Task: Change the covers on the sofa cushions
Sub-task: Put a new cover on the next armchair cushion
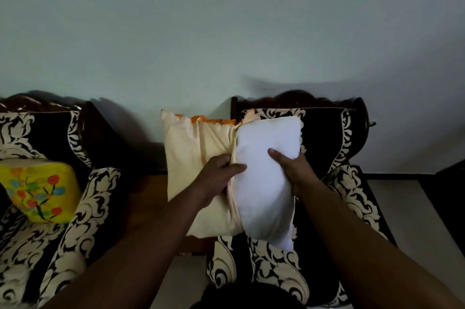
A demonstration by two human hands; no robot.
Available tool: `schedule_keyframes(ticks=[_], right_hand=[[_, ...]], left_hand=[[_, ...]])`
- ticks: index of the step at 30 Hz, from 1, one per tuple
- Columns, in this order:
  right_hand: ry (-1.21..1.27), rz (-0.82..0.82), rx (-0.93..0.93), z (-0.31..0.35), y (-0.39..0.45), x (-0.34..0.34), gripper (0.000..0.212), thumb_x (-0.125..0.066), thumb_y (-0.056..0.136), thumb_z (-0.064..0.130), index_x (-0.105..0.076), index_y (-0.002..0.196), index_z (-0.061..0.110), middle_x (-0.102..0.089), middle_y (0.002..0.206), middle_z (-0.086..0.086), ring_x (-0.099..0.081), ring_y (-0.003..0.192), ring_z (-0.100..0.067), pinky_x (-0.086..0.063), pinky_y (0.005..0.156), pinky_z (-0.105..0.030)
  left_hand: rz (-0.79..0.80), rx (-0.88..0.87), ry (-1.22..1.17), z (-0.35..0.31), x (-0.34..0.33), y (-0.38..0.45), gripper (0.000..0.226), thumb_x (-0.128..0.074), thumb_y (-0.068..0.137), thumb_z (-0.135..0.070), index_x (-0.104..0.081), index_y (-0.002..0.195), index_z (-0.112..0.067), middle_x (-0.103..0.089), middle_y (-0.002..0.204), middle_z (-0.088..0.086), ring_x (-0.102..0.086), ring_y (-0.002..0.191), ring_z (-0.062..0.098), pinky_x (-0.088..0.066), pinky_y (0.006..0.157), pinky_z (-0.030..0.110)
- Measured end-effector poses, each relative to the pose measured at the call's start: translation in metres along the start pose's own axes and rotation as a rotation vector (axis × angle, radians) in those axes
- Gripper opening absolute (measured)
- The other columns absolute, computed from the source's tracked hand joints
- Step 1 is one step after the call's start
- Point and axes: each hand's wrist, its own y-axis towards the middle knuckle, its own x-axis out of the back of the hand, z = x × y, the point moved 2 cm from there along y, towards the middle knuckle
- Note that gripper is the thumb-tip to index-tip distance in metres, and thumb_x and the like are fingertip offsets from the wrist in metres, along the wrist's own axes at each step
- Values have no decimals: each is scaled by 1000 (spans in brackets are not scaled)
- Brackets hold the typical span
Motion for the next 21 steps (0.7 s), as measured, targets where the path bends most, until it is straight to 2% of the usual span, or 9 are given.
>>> schedule_keyframes(ticks=[3, 5, 7, 9, 10, 13, 15, 17, 21], right_hand=[[-95, 34, -16, -5, -6, -18, 51, -91, 69, 19, -70, 115, 13, -77, 104, -7, -76, 92, -26, -61, 83, -47], [-128, 32, 20, -9, -15, -31, 44, -89, 70, 16, -71, 111, 12, -78, 99, -7, -76, 89, -29, -60, 86, -53], [-214, 67, 108, -9, -27, -43, 46, -90, 70, 19, -71, 111, 16, -78, 99, -4, -75, 88, -22, -62, 83, -44], [-354, 95, 203, -10, -40, -51, 46, -91, 71, 21, -70, 112, 20, -76, 99, 4, -72, 84, -5, -59, 73, -23], [-380, 97, 244, -10, -45, -53, 45, -90, 72, 21, -69, 112, 21, -76, 100, 5, -71, 85, -2, -57, 72, -20], [-362, 71, 308, -12, -52, -46, 47, -91, 73, 23, -69, 116, 21, -76, 108, 4, -72, 98, -12, -59, 86, -40], [-371, 70, 307, -13, -54, -37, 51, -91, 72, 28, -69, 118, 21, -75, 111, 4, -71, 103, -16, -58, 91, -46], [-482, 26, 337, -13, -56, -28, 53, -89, 72, 40, -67, 118, 27, -74, 112, 7, -69, 105, -13, -56, 92, -43], [-793, 63, 388, -13, -63, -28, 7, -66, 92, 48, -64, 98, 45, -71, 98, 17, -65, 99, -6, -52, 87, -35]], left_hand=[[-156, -59, 534, -3, 19, 10, 18, -71, 88, -29, -66, 89, -12, -70, 87, 7, -67, 82, 27, -53, 73, 39], [-322, 30, 619, -2, 36, 19, 19, -65, 87, -35, -60, 94, -18, -66, 91, 6, -63, 83, 27, -54, 76, 39], [-410, 137, 661, 4, 50, 28, 25, -58, 90, -37, -61, 108, -20, -66, 106, 9, -64, 98, 33, -54, 87, 40], [-363, 152, 754, 11, 61, 39, 30, -49, 96, -38, -62, 110, -14, -68, 112, 15, -64, 103, 37, -52, 90, 42], [-348, 148, 706, 15, 64, 44, 34, -46, 97, -42, -62, 105, -14, -69, 108, 16, -66, 98, 36, -55, 87, 44], [-328, 113, 475, 12, 57, 46, 39, -50, 94, -54, -67, 97, -18, -70, 89, 9, -68, 79, 31, -59, 69, 41], [-284, 103, 376, 6, 49, 47, 33, -58, 95, -45, -72, 101, -16, -71, 89, 8, -67, 81, 28, -56, 68, 39], [-232, 170, 194, 2, 44, 46, 27, -62, 97, -36, -72, 93, -12, -71, 81, 7, -64, 71, 23, -52, 60, 31], [-166, 80, 95, -4, 37, 50, 26, -59, 101, -34, -67, 83, -16, -67, 68, 1, -60, 65, 18, -45, 57, 28]])
